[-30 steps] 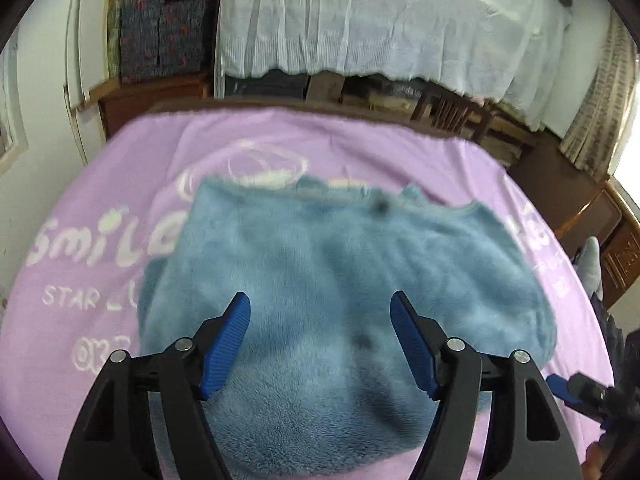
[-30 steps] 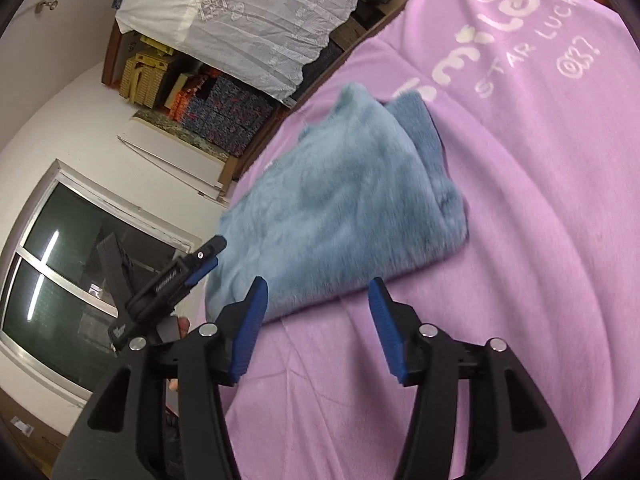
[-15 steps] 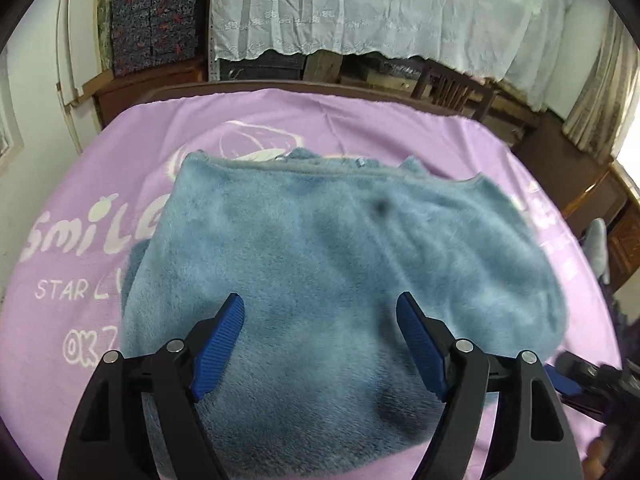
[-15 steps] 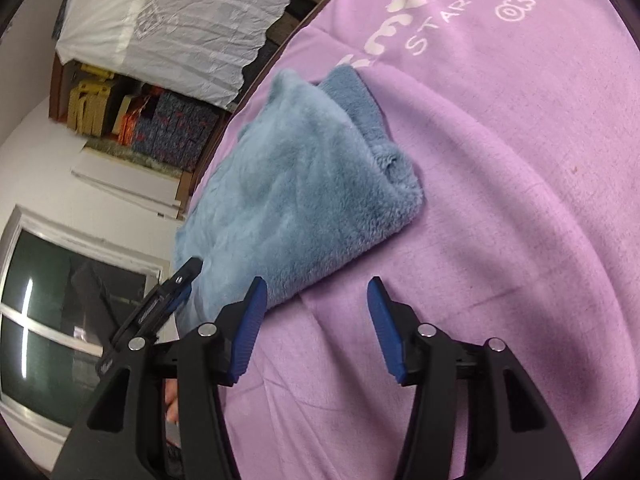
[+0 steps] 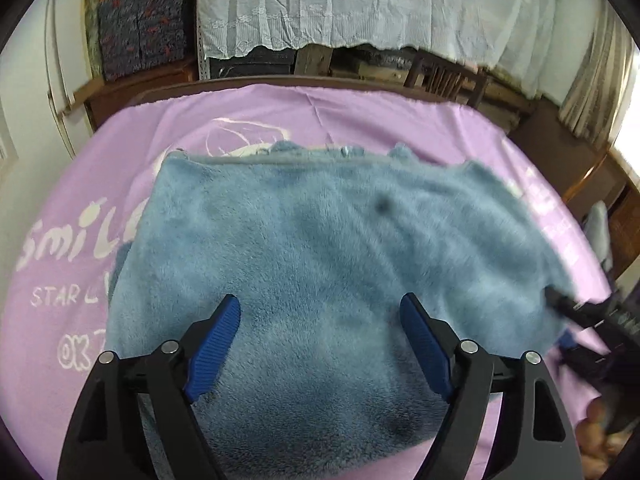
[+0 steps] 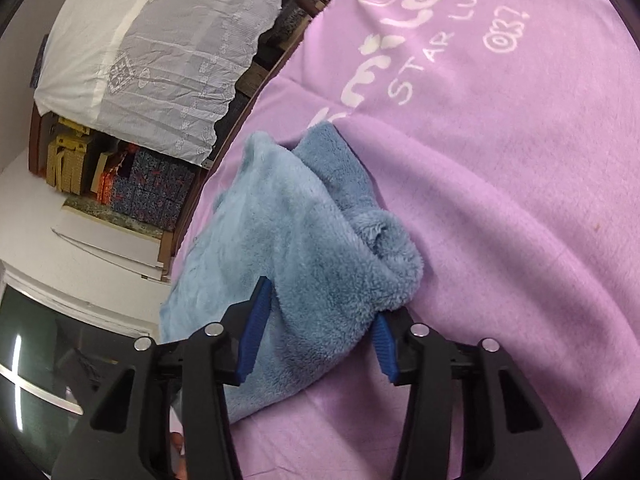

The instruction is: Fold large clothes

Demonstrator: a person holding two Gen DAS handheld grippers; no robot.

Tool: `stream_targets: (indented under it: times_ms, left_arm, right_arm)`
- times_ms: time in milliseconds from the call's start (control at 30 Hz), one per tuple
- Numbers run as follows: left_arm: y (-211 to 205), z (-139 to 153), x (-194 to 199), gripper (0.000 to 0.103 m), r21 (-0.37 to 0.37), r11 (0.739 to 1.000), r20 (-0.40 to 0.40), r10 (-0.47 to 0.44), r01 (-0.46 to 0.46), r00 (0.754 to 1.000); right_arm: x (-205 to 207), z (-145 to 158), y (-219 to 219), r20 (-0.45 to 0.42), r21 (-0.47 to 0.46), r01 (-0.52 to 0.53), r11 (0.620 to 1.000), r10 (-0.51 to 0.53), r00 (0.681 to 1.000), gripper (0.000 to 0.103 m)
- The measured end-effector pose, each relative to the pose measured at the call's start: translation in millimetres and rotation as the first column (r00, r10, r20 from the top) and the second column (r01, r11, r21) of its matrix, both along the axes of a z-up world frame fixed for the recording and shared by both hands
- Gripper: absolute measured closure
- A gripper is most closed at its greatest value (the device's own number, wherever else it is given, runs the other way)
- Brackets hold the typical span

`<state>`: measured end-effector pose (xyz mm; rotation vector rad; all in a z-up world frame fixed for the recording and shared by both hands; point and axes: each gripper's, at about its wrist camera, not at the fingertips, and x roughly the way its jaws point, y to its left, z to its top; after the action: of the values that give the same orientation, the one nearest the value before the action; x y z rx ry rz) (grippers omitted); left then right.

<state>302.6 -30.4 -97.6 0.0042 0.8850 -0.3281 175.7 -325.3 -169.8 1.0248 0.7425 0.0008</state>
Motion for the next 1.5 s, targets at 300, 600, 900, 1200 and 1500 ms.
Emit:
stream_targets:
  times_ms: [300, 600, 900, 1200, 1500]
  left_arm:
    - [-11.6, -10.5, 3.5, 0.026, 0.135, 0.991, 0.008, 0.013, -0.014, 1.0]
    - [19.0, 14.7, 0.5, 0.027, -0.021, 0.999, 0.019, 0.037, -0.037, 0.999]
    - [34.4, -7.8, 28.0, 0.027, 0.076, 0.994, -0.067, 0.089, -0.084, 0.994]
    - [53.8, 0.0, 28.1, 0.027, -0.047, 0.995, -0.104, 0.085, -0.09, 0.991]
    - [67.3, 22.1, 20.7, 0.027, -0.171, 0.983, -0.085, 0.051, -0.065, 0.995]
  right_arm:
    - [2.3, -1.5, 0.7, 0.011, -0.015, 0.007, 1.0, -0.006, 1.0, 0.061]
    - [2.6, 1.5, 7.5, 0.008, -0.081, -0.005, 0.997, 0.006, 1.0, 0.067]
    - [3.5, 25.9, 27.8, 0.045, -0.245, -0.007, 0.97, 0.018, 0.999, 0.079]
    - [4.9, 59.2, 58.8, 0.106, -0.385, -0.008, 0.923, 0.053, 0.993, 0.082]
    - [4.4, 87.6, 121.8, 0.177, -0.586, -0.072, 0.807, 0.214, 0.961, 0.082]
